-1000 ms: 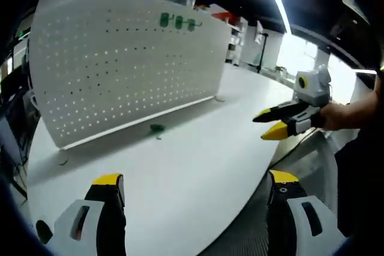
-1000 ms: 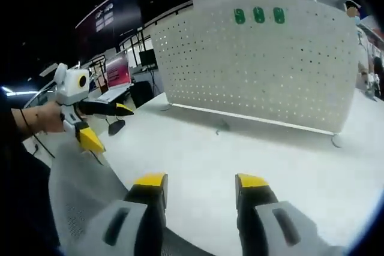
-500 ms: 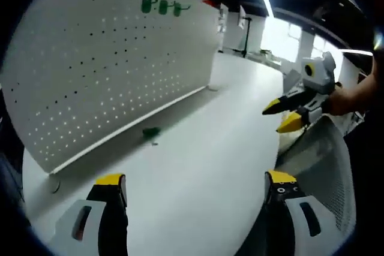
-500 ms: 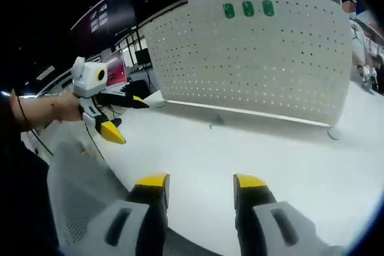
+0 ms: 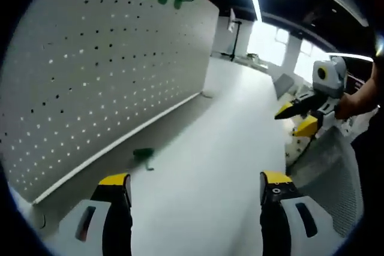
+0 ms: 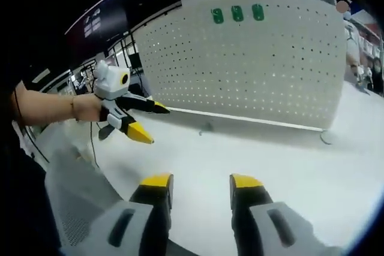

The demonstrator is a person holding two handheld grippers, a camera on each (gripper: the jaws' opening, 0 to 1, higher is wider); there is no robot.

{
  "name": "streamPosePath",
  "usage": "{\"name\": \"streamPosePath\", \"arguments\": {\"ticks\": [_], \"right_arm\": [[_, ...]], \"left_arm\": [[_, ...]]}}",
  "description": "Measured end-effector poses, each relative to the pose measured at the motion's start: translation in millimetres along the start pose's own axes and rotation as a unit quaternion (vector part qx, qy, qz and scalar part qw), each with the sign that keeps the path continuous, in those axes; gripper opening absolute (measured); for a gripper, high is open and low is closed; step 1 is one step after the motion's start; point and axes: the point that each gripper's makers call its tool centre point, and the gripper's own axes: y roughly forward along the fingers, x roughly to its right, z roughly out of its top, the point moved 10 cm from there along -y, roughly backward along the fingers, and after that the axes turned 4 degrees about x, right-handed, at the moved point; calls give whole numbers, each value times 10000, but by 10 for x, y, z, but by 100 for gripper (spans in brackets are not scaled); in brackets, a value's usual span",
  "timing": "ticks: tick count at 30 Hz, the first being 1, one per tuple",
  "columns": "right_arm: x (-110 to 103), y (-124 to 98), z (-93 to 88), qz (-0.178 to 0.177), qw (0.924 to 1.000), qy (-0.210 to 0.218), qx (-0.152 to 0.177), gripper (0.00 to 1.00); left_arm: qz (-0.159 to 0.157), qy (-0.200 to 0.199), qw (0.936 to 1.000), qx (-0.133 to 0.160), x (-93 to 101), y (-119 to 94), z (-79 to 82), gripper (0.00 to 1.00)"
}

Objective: Insert the hook assembly into the mounting plate slot until the hook locks in place.

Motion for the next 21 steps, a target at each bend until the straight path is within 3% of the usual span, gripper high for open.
{"name": "streamPosePath", "arguments": {"ticks": [10, 17, 21], "right_arm": [[-46, 44, -99, 44, 9996, 236, -145, 34], [-25, 74, -171, 55, 9992, 280, -283, 33], [15, 94, -167, 21, 9991, 304, -305, 33]], "left_arm": [[-195, 245, 9995, -84, -235, 416, 105, 87], [-366, 231, 9988, -235, -370, 680, 83, 81], [-298, 291, 9986, -324, -454, 806, 63, 79]]}}
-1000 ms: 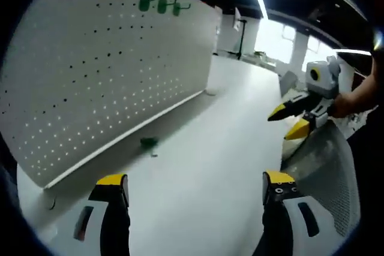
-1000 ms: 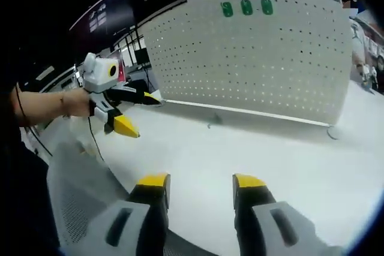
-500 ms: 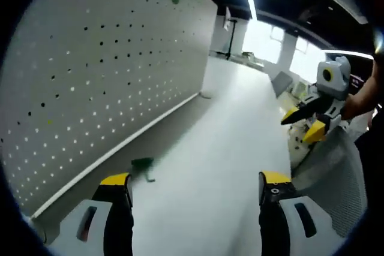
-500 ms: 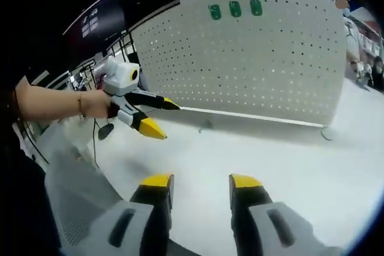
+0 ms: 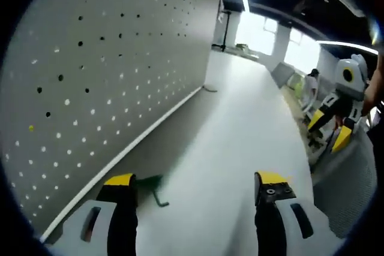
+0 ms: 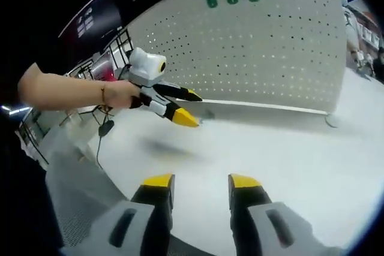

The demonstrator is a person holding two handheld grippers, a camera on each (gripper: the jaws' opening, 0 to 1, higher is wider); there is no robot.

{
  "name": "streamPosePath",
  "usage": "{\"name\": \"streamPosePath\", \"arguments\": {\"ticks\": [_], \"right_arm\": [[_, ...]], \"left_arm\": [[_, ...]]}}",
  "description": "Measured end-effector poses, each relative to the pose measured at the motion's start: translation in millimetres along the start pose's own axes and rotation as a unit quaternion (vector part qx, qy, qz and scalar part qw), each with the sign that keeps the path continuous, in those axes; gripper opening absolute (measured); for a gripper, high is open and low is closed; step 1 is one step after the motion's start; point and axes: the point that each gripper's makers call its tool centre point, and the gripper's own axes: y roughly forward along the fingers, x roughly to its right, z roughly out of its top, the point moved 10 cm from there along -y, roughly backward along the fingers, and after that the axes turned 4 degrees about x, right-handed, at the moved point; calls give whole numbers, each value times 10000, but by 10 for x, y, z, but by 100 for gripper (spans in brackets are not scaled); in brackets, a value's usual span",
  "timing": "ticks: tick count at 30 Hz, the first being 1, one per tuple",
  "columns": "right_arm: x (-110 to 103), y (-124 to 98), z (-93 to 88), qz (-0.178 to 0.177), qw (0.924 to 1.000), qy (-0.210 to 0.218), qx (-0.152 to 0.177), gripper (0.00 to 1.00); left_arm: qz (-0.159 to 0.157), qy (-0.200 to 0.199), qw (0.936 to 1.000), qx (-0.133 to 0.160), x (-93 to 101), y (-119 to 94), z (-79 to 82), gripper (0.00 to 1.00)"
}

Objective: Insert the hook assembly into the mounting plate slot until the hook locks in place.

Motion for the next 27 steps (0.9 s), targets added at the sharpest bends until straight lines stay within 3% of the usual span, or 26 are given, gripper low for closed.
{"name": "streamPosePath", "arguments": {"ticks": [6, 11, 18, 21, 24, 27], "right_arm": [[34, 33, 6, -39, 10000, 58, 7, 32], [56, 22, -10, -51, 9993, 371, 38, 32], [128, 37, -50, -119, 9983, 564, 11, 32], [136, 46, -54, -143, 9979, 626, 20, 32], [139, 60, -68, -138, 9977, 665, 10, 32], [136, 79, -84, -127, 9974, 705, -3, 31]], "left_arm": [[-51, 91, 9999, -10, -124, 121, 40, 72], [-104, 290, 9995, -16, -222, 202, 70, 65], [-114, 646, 9969, -445, -351, 304, 34, 50], [-152, 674, 9964, -499, -373, 333, 40, 42], [-129, 941, 9927, -738, -387, 352, 40, 38], [-209, 1564, 9811, -1116, -369, 371, 32, 27]]}}
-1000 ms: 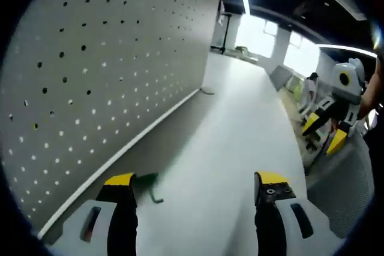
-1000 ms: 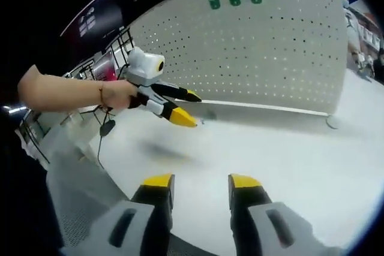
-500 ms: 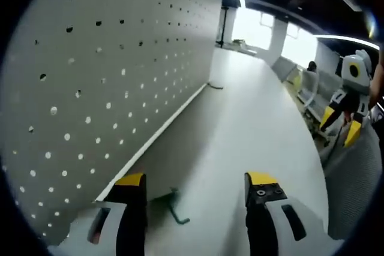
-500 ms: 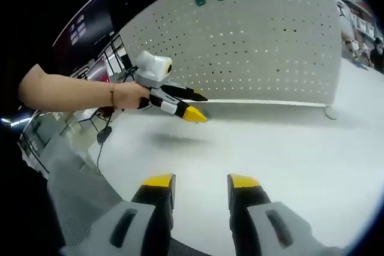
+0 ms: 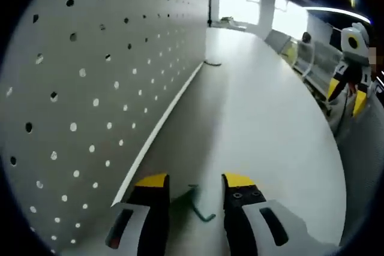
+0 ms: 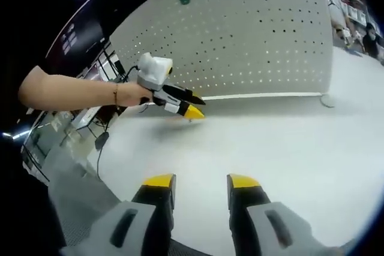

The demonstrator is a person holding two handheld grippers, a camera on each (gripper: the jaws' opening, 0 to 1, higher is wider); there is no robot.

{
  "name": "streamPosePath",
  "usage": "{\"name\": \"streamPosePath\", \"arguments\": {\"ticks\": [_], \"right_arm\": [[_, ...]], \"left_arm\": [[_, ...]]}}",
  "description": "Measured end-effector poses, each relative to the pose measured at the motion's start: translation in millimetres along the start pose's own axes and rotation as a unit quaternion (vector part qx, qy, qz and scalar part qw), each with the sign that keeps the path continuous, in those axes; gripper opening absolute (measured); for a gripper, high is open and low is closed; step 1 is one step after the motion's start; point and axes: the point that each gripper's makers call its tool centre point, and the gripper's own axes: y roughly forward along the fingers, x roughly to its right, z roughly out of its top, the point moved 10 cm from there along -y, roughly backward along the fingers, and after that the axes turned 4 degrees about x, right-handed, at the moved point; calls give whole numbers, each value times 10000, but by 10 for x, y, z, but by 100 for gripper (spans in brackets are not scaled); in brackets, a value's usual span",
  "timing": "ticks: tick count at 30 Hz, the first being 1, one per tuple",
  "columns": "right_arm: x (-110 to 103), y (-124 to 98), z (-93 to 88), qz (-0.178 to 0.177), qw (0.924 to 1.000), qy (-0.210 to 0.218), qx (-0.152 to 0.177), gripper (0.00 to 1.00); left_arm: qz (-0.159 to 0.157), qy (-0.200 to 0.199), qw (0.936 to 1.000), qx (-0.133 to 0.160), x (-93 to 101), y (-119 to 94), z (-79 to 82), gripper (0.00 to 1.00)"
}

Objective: Insert the hook assembly into the mounting plate slot until the hook locks in place.

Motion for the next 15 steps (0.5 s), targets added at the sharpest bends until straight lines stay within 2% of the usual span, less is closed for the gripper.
{"name": "streamPosePath", "arguments": {"ticks": [1, 5, 8, 11, 15], "right_arm": [[-1, 5, -4, 1, 10000, 12, -7, 31], [-19, 18, -9, 14, 10000, 57, 9, 31], [-42, 44, -11, 57, 9999, 90, 25, 31], [-53, 48, -13, 87, 9999, 89, 33, 31], [-45, 41, -23, 101, 9999, 105, 22, 30]], "left_arm": [[-13, 91, 9999, -53, 6, 1, 5, 25], [-46, 37, 10000, -69, 1, -11, 28, 16], [-61, 174, 9994, -283, -1, -22, 20, 8], [-114, 533, 9974, -470, 23, -31, 35, 5], [-143, 618, 9963, -572, 42, -39, 38, 3]]}}
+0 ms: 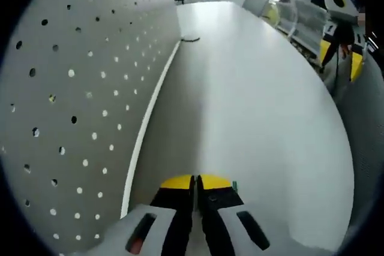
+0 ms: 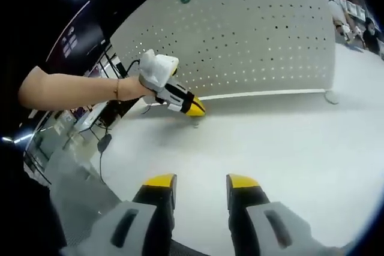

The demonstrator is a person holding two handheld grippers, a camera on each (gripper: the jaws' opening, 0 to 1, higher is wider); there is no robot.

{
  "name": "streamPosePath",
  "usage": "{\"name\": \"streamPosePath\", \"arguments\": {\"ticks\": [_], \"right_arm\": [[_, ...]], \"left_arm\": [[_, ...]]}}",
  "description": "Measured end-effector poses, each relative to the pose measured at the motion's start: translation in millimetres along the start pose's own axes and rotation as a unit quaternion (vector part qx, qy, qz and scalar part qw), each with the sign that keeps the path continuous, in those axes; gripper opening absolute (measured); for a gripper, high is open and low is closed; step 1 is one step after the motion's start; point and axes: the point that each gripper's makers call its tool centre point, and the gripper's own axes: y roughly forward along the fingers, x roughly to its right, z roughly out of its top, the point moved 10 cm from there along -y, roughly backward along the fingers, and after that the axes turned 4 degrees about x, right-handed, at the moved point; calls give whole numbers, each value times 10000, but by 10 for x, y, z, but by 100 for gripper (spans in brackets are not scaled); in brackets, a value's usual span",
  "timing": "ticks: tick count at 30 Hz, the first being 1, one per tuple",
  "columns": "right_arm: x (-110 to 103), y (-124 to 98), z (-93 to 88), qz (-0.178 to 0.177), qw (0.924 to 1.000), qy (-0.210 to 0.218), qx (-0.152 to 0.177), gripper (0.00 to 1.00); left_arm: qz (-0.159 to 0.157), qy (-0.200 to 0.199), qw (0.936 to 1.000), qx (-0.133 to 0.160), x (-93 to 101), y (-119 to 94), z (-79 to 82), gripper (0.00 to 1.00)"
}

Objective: Insert the hook assembly into the mounting plate slot until the hook locks in place.

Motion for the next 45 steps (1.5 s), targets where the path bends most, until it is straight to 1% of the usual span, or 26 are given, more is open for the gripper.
{"name": "streamPosePath", "arguments": {"ticks": [6, 8, 9, 10, 11, 13, 15, 16, 19, 26, 29, 32, 36, 40, 43, 45], "right_arm": [[14, -14, 14, -27, 10000, 36, 41, 30], [17, -14, 14, -25, 10000, 33, 42, 30], [16, -13, 14, -24, 10000, 33, 38, 30], [17, -12, 16, -24, 10000, 32, 39, 30], [19, -10, 22, -27, 10000, 40, 47, 30], [17, -8, 32, -21, 10000, 46, 57, 30], [14, -7, 51, -19, 10000, 28, 79, 30], [13, -6, 61, -17, 10000, 21, 92, 30], [12, -5, 77, -7, 9999, 4, 104, 30], [16, -7, 133, 7, 9999, -52, 141, 30], [11, -6, 194, 11, 9998, -75, 203, 30], [-1, -5, 254, 17, 9995, -146, 275, 30], [-36, 10, 309, 60, 9992, -186, 345, 30], [-109, 33, 333, 138, 9990, -174, 393, 30], [-196, 58, 336, 242, 9987, -205, 400, 30], [-232, 64, 340, 292, 9985, -211, 409, 30]], "left_arm": [[-22, -4, 10000, -72, 19, -9, -14, 2], [-48, -74, 9999, -95, 31, -18, -20, 2], [-57, -151, 9998, -100, 36, -21, -25, 2], [-114, -413, 9990, -91, 44, -29, -35, 2], [-133, -561, 9983, -89, 46, -33, -44, 2], [-105, -577, 9982, -118, 23, -49, -52, 1], [-70, -472, 9987, -148, 21, -73, -55, 1], [-59, -504, 9986, -149, 20, -102, -47, 1], [-37, -814, 9967, -16, 16, -162, -20, 1], [67, -1049, 9942, 228, 16, -372, 88, 1], [118, -1199, 9921, 356, 46, -470, 138, 1], [196, -1274, 9905, 470, 113, -576, 198, 1], [218, -1293, 9895, 611, 223, -667, 267, 1], [239, -1428, 9874, 640, 350, -711, 299, 1], [209, -1604, 9836, 798, 464, -743, 311, 1], [215, -1676, 9819, 852, 511, -764, 309, 1]]}}
